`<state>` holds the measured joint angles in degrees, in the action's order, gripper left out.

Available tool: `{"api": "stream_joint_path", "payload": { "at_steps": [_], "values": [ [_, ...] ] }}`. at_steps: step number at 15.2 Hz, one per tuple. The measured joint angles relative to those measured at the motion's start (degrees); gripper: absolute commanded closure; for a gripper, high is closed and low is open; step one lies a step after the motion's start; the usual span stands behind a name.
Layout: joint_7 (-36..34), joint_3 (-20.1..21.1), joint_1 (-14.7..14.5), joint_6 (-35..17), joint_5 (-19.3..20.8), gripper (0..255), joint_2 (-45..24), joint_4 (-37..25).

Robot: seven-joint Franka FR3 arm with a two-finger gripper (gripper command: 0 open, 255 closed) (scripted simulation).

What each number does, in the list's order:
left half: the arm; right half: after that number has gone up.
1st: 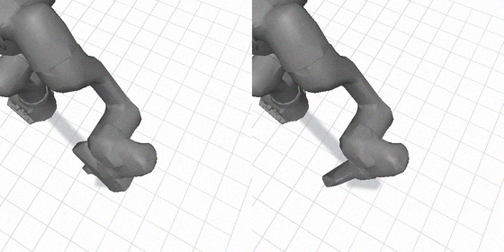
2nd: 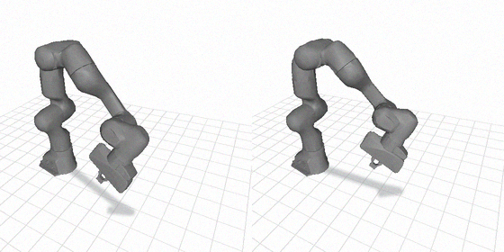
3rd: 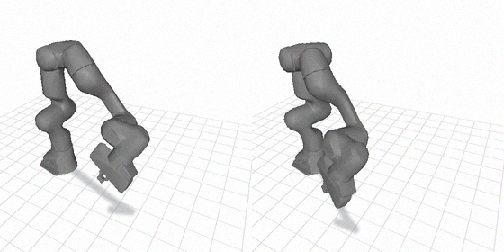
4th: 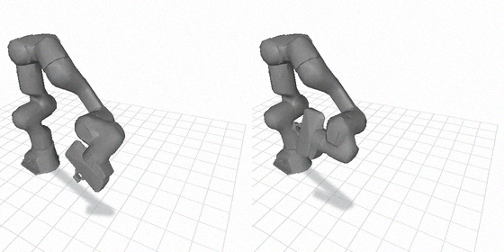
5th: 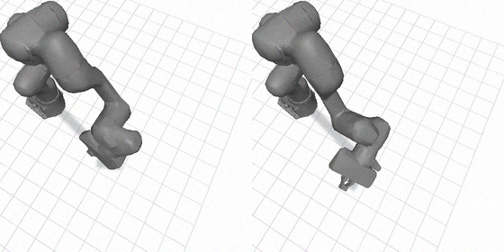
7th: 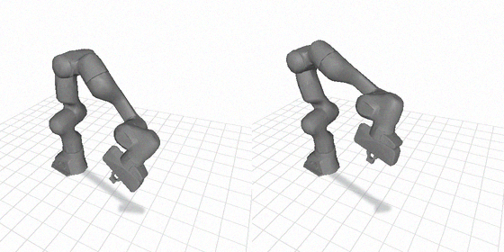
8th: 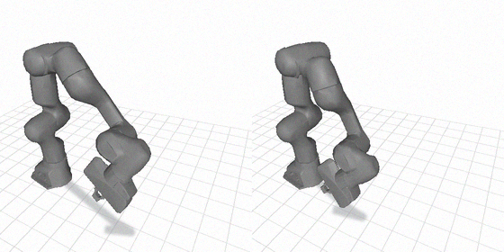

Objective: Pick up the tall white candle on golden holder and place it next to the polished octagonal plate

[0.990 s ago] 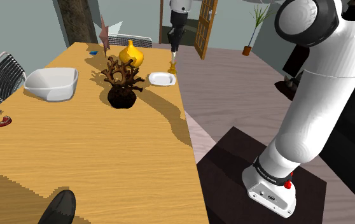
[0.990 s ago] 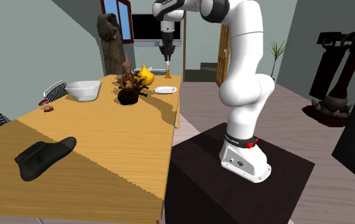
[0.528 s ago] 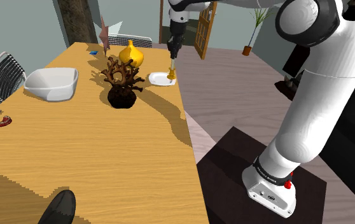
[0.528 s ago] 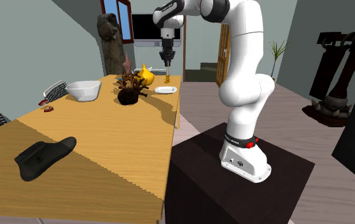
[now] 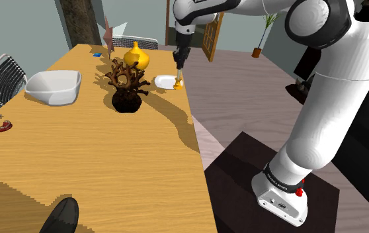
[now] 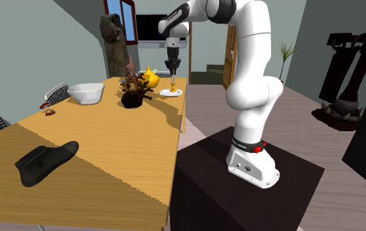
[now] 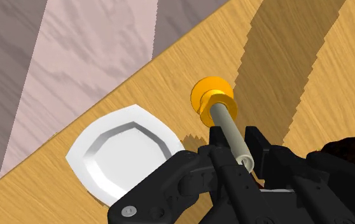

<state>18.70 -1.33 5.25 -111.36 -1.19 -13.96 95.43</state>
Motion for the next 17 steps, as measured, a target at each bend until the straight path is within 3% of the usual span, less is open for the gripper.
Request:
{"api": "stream_joint_path", "payload": {
  "at_steps": [13,17],
  "values": [
    [0.1,0.1,0.0,-9.2,-0.1,255,-2.4,6.8],
    [0.2,0.1,0.0,-9.7,-0.2,255,-2.8,6.9]
  ]
}}
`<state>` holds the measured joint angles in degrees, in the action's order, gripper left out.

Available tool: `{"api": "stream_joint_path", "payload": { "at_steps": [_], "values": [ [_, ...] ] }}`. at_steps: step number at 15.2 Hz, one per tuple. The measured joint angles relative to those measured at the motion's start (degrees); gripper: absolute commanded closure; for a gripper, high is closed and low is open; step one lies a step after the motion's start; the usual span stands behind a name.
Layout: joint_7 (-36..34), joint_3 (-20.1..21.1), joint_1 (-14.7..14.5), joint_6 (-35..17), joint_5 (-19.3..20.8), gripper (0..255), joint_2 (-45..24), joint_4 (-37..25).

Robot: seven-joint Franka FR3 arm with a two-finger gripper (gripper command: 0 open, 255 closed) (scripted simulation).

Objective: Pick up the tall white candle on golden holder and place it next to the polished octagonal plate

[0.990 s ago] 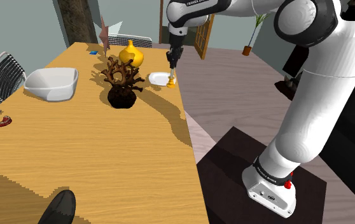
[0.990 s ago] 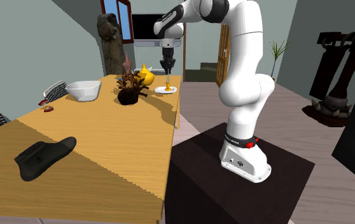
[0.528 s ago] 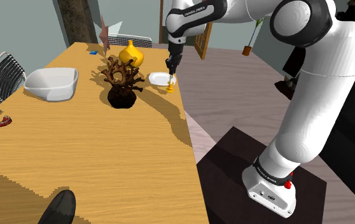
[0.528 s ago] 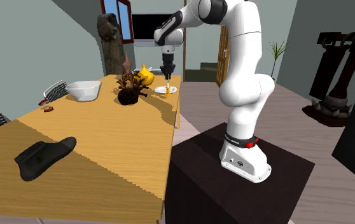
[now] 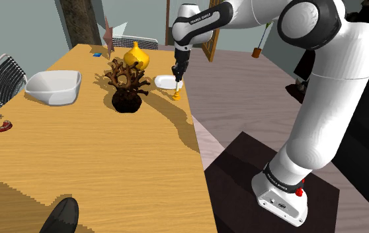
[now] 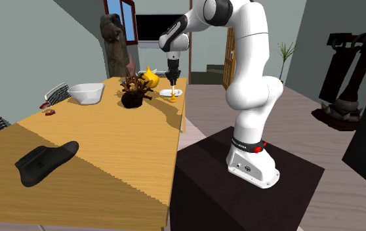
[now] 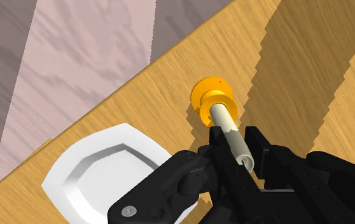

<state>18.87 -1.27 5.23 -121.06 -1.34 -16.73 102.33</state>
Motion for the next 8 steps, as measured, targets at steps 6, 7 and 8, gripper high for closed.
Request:
{"api": "stream_joint_path", "payload": {
  "at_steps": [6,7,8],
  "values": [
    [0.0,0.0,0.0,0.0,0.0,0,0.0,0.0],
    [0.0,0.0,0.0,0.0,0.0,0,0.0,0.0],
    [0.0,0.0,0.0,0.0,0.0,0,0.0,0.0]
  ]
}}
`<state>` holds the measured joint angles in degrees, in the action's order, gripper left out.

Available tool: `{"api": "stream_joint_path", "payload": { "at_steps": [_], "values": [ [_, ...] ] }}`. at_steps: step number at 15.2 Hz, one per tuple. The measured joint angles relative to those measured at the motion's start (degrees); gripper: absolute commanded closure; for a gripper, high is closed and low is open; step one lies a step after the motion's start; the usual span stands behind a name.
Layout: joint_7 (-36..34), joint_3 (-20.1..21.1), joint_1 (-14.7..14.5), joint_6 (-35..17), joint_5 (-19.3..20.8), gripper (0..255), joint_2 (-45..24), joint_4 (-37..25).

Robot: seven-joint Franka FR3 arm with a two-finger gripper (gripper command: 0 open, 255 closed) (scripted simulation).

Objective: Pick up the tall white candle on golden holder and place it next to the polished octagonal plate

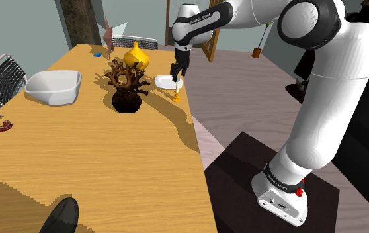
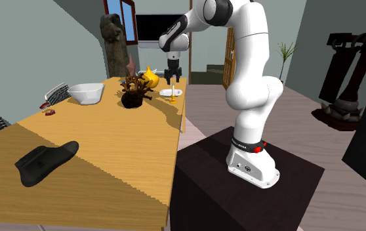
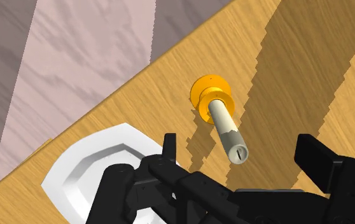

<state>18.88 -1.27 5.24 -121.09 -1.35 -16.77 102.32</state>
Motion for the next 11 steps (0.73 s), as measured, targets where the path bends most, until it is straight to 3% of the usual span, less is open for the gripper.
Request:
{"api": "stream_joint_path", "payload": {
  "at_steps": [6,11],
  "values": [
    [-0.2,0.0,0.0,5.6,0.1,0,2.5,-3.2],
    [-0.1,-0.1,0.0,6.4,0.1,0,2.5,-3.9]
  ]
}}
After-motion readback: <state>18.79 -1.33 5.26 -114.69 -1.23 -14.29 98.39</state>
